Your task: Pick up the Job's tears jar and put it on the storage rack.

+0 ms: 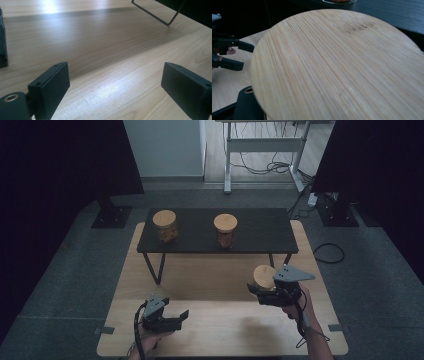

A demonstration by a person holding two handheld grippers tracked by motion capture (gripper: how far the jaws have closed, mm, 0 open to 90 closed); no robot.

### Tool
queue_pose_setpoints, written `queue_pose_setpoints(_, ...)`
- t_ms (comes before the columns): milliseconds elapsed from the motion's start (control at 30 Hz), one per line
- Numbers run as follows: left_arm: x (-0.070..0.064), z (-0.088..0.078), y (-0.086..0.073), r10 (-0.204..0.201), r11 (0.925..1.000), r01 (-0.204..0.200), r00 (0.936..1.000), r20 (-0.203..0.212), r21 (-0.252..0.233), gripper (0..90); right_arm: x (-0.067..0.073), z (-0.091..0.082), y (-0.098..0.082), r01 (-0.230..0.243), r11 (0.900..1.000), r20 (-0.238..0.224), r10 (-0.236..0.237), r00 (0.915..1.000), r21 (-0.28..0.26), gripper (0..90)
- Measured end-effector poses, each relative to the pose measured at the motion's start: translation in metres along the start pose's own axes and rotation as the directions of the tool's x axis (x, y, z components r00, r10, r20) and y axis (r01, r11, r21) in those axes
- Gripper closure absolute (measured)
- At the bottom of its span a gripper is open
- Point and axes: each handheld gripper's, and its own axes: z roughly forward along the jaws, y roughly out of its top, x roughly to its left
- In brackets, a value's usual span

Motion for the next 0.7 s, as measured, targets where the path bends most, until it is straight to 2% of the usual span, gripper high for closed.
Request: queue_pose_setpoints(700,0.0,0.001,0.0,0.003,1.0,-0.003,1.0,0.003,-0.001,7.6,-0.008,0.001,0.023,0.024,1.0,0.008,-0.024,0.9997,0.01,24.5)
